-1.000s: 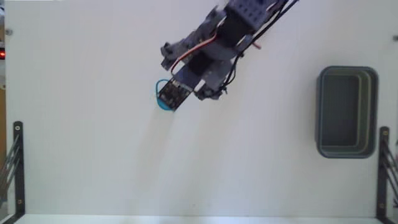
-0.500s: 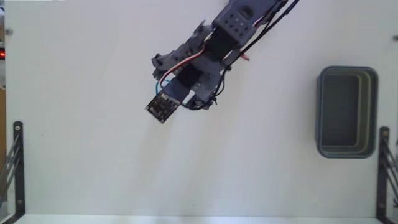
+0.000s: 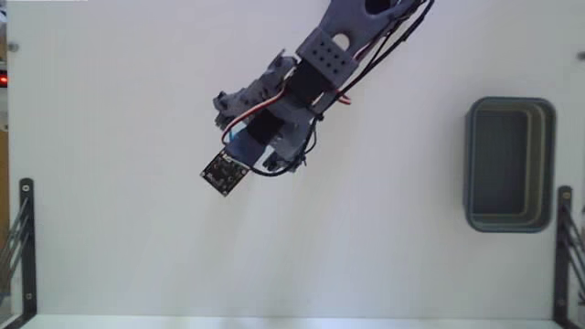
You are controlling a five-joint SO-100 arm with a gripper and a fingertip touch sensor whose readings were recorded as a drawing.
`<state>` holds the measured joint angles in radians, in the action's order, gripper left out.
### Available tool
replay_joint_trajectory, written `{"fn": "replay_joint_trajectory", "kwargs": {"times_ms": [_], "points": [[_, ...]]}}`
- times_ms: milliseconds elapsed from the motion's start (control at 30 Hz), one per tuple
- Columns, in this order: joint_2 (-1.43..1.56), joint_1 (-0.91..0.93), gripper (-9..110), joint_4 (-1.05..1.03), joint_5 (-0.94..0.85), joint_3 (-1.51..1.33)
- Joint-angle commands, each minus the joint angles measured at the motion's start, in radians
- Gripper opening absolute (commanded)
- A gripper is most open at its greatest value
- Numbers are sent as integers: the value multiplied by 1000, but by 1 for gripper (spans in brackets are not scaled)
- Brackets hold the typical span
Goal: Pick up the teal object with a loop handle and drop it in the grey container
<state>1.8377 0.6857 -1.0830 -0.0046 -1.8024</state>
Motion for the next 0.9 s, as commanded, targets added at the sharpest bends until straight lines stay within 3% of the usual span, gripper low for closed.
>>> {"fn": "replay_joint_trajectory", "kwargs": {"times_ms": [0,867], "points": [[14,8,110,24,5,60],[20,8,110,81,5,-3]]}}
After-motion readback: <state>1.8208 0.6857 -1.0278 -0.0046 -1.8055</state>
